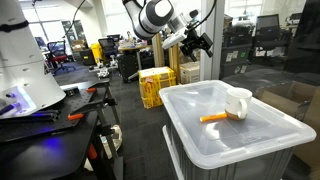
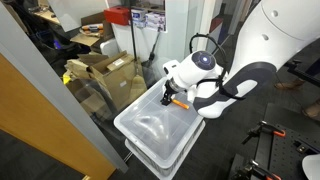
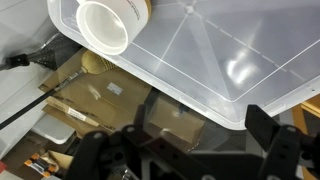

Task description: Put the marker in the white mug

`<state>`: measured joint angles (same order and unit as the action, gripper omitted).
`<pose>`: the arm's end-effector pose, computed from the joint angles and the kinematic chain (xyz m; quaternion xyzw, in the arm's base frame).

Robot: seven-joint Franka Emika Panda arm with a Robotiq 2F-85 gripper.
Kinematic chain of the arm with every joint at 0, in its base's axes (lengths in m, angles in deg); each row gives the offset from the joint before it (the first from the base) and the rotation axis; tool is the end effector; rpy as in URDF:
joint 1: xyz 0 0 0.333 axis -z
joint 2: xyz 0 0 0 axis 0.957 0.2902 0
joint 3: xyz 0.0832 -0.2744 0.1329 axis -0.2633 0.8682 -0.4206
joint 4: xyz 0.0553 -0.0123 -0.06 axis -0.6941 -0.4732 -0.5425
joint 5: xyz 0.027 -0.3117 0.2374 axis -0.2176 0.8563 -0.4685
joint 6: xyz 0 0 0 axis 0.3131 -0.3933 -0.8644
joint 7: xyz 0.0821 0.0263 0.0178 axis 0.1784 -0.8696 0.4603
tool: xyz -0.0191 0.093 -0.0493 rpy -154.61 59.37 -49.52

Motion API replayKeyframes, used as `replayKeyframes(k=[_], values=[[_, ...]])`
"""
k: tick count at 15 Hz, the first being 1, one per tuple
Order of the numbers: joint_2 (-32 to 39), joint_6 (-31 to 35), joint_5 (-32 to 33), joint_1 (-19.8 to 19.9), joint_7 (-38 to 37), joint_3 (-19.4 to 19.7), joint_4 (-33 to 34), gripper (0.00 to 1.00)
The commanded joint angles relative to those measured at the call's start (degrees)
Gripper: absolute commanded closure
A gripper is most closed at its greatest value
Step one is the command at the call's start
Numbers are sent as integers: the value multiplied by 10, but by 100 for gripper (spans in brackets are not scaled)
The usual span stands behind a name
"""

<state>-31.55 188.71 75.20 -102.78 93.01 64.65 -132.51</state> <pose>0.5737 0.0415 0.1896 0.9323 0.2133 0.2620 0.1293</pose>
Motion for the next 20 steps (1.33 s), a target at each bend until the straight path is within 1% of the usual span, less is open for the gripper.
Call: replayKeyframes(k=[1, 3, 8, 9, 11, 16, 20], values=[[-4, 39, -65, -35, 10, 15, -42, 0], [1, 59, -105, -45, 13, 15, -57, 0], [-1, 97, -171, -28, 23, -13, -86, 0], [-12, 68, -183, -33, 27, -9, -74, 0], [-12, 69, -193, -24, 26, -16, -73, 0], [-5, 69, -224, -24, 21, -7, -68, 0], [-11, 69, -237, -6, 15, -14, -70, 0]])
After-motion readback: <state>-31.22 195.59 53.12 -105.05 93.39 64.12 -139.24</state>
